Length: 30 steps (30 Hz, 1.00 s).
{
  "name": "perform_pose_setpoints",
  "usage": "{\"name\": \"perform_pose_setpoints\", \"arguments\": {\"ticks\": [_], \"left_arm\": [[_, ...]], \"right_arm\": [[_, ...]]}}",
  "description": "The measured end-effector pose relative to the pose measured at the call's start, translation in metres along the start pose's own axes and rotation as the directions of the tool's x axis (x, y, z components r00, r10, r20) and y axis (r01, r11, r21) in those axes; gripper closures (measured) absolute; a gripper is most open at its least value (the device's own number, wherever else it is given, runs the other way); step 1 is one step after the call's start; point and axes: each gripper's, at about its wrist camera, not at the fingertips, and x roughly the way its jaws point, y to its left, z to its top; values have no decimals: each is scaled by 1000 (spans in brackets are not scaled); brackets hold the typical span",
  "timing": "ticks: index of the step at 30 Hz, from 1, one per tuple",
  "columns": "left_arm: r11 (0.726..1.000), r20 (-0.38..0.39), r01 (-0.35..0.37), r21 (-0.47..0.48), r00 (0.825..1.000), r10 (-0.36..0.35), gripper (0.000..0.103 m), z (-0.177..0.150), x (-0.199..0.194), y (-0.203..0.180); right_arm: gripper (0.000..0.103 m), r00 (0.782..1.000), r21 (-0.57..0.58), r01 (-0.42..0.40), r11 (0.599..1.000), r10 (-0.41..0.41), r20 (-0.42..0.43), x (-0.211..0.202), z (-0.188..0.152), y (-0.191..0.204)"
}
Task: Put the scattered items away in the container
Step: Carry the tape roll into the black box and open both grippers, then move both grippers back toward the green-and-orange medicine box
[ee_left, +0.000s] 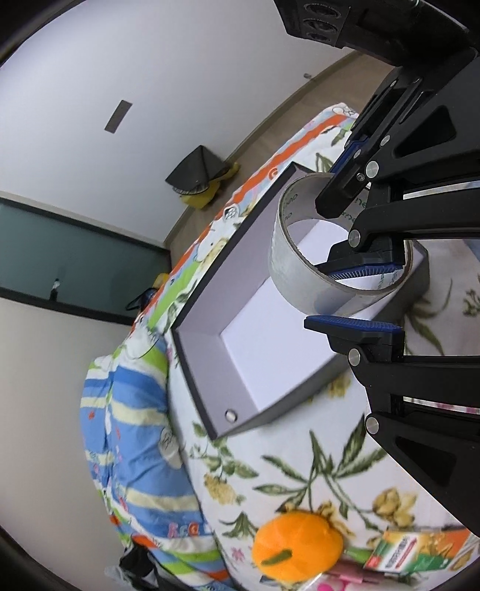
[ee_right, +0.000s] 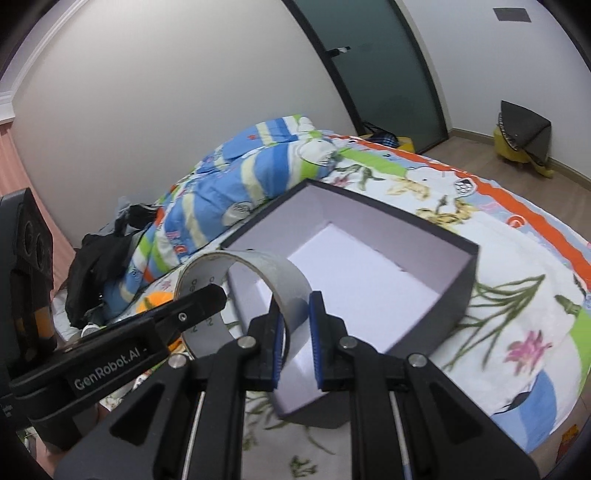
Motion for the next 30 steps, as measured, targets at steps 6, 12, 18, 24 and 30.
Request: {"name": "perform_pose_setpoints", "arguments": {"ticks": [6,12,18,24,30], "left_arm": [[1000,-34,-2,3,999,2,84,0,20,-11],[996,-70,-80,-28,995,78,70,-3,23,5],[994,-70,-85,-67,994,80,53,-9,7,23],[994,-30,-77,-83,997,75,53,-8,-21,34],[991,16,-74,-112,997,76,53,-10,-63,55]], "right_arm": [[83,1000,45,-16,999,17,-13,10,0,-18],[32,1000,56,-19,998,18,25,5,-1,-20],[32,999,103,-17,995,13,45,-4,-1,-21],[32,998,99,-23,995,16,67,-19,-1,-5],[32,995,87,-39,995,30,96,-42,2,21]]}}
